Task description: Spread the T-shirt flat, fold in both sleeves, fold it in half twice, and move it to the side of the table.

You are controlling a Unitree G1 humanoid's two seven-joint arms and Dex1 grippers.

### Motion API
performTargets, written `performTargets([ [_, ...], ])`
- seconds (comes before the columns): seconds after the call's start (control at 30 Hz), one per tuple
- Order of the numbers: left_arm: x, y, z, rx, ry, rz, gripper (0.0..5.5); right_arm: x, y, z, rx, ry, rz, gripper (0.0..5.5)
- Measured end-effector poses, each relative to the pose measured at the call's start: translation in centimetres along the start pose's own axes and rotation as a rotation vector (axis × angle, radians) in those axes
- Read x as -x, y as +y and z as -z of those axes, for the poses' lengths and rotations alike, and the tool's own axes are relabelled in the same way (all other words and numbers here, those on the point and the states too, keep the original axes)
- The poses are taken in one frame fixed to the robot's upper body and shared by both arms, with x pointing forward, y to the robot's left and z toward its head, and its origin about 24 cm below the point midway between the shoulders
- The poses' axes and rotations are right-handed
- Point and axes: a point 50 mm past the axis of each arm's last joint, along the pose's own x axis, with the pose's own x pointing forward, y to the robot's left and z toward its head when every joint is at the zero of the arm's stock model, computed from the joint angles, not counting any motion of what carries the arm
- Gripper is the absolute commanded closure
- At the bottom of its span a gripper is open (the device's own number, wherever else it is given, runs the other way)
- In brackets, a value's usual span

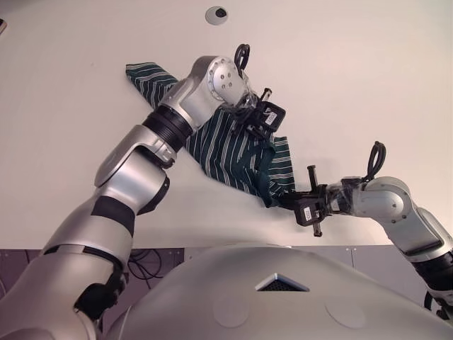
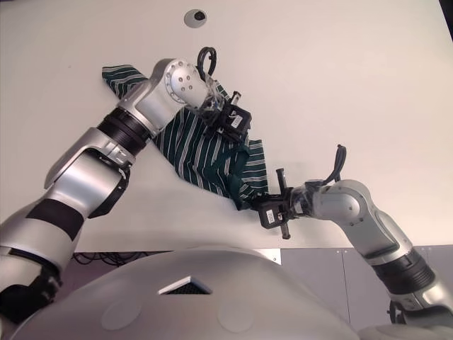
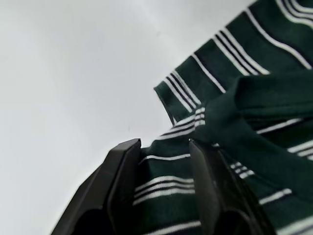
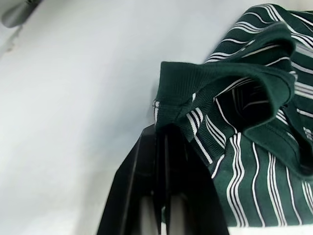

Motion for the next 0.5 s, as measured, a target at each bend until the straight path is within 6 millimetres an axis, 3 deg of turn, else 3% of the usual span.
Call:
performTargets([
  [0.23,3.7,-1.4,3.7,0.116,0.128,0.073,3.75,-0.4,-0.8,0.3,-0.020,0.008,0.037,5.50],
  [0.5,4.7,-2.7,4.4,0.227,0.034,0.092,3.75,-0.3,-1.0,0.5,-0.026,0.010,0.043,5.50],
])
